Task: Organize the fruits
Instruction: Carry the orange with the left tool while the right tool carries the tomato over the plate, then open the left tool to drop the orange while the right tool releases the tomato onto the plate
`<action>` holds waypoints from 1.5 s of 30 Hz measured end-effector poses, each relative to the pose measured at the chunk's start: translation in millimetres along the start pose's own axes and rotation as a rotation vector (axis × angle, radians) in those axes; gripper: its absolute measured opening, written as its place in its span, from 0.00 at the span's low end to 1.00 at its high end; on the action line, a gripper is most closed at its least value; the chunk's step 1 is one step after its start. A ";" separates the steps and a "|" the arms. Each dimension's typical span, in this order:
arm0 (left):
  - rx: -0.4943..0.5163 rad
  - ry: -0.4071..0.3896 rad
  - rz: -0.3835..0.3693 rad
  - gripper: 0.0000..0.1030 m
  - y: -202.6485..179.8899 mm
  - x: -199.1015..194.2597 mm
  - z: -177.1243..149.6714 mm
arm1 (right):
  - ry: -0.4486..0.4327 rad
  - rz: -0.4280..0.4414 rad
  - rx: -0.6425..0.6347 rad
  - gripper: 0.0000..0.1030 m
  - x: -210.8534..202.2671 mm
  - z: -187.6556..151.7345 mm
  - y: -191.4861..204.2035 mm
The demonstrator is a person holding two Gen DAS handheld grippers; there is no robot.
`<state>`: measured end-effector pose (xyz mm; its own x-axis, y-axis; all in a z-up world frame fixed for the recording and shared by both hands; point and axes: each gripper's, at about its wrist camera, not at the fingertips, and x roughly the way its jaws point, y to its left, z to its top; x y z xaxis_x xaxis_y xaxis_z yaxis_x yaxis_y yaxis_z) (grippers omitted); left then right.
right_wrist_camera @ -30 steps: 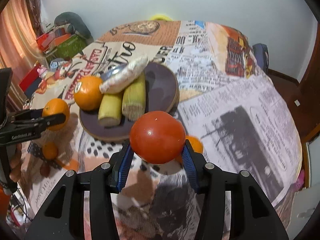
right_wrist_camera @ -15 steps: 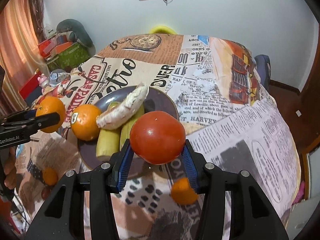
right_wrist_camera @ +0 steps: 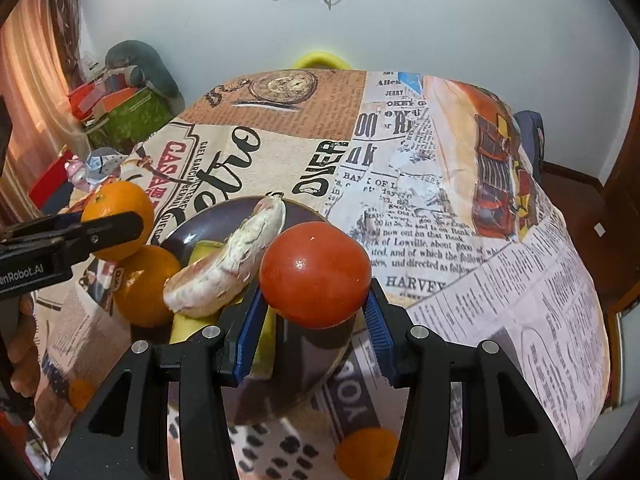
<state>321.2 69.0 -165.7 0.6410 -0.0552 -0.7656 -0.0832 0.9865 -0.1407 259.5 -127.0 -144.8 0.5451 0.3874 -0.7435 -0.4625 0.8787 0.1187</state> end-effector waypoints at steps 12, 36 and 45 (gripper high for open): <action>0.018 0.034 0.052 0.63 -0.7 39.6 11.4 | 0.051 -0.003 0.004 0.44 21.8 -0.6 -2.3; 0.060 0.044 0.028 0.67 -6.4 27.4 -4.4 | 0.051 0.002 -0.018 0.55 8.0 -3.1 -0.9; 0.076 0.003 0.040 0.68 -6.1 -22.4 -16.5 | 0.031 -0.046 -0.041 0.56 -29.0 -12.6 -1.5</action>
<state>294.8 61.6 -158.0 0.6364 -0.0161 -0.7712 -0.0499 0.9968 -0.0620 235.6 -143.1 -131.7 0.5451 0.3373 -0.7675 -0.4659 0.8830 0.0572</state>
